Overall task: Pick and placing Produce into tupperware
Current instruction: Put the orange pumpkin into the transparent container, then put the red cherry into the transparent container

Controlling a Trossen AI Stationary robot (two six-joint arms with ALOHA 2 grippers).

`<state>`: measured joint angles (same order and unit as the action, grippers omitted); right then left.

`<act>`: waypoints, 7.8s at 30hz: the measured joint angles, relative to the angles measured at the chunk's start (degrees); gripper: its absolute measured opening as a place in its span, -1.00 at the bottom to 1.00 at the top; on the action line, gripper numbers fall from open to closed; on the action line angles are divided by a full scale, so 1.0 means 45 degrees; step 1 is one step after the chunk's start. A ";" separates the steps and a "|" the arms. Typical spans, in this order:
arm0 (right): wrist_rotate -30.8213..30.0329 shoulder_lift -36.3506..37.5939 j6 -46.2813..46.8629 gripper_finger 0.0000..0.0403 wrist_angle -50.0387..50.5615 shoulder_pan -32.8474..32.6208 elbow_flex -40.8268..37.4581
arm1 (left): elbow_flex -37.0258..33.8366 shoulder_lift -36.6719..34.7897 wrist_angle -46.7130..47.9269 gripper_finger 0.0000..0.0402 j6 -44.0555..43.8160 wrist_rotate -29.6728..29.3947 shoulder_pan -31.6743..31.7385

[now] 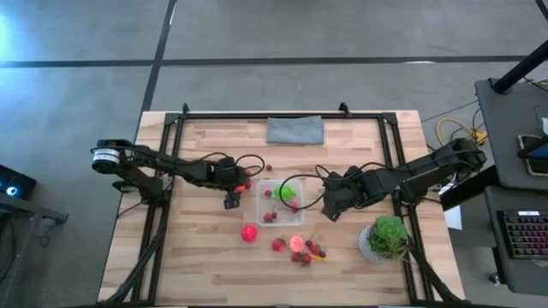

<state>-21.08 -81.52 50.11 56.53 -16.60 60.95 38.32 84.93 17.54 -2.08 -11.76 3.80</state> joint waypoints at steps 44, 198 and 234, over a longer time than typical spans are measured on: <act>0.0442 0.0000 -0.0969 0.47 -0.0022 -0.0005 0.0000 | 0.2668 -0.1252 0.4022 0.06 0.0227 -0.0752 -0.0035; -0.0537 0.1164 0.0700 0.43 0.1053 -0.0005 -0.0602 | 0.5097 0.2150 0.0327 0.18 0.0193 0.2349 -0.2012; -0.0820 0.2254 0.0183 0.43 0.1375 -0.0005 -0.0719 | 0.6064 0.1484 0.1742 0.62 -0.2017 0.1598 -0.1783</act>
<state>-24.77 -71.37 50.93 62.72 -16.62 57.71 65.60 91.60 25.38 -11.16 -4.57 -4.23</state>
